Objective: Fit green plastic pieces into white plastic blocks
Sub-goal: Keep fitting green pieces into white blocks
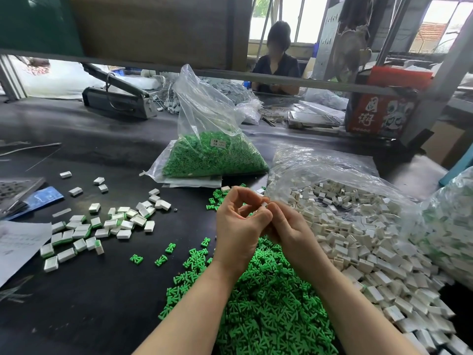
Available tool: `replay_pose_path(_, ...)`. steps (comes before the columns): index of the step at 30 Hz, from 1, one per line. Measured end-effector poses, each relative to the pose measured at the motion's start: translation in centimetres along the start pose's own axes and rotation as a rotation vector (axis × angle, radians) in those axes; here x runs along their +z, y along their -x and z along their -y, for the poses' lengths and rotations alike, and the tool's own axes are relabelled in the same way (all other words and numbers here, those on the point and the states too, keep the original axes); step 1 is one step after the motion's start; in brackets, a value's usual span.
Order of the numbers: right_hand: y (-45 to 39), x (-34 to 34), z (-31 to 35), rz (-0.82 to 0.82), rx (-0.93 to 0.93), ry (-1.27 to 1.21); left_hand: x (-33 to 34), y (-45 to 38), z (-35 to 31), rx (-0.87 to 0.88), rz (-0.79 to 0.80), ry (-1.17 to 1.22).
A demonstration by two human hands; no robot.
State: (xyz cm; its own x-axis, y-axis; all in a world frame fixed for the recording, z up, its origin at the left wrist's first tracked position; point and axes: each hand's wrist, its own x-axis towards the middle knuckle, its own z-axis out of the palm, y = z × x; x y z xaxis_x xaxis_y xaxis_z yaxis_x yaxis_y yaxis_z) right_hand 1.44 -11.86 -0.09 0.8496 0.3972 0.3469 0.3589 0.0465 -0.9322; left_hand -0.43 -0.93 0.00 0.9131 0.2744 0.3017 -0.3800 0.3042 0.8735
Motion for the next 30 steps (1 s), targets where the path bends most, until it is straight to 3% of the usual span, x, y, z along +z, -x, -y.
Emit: replay_pose_path(30, -0.16, -0.07, -0.74, -0.047, -0.055, 0.056, -0.01, -0.08, 0.53, -0.038, 0.006, 0.192)
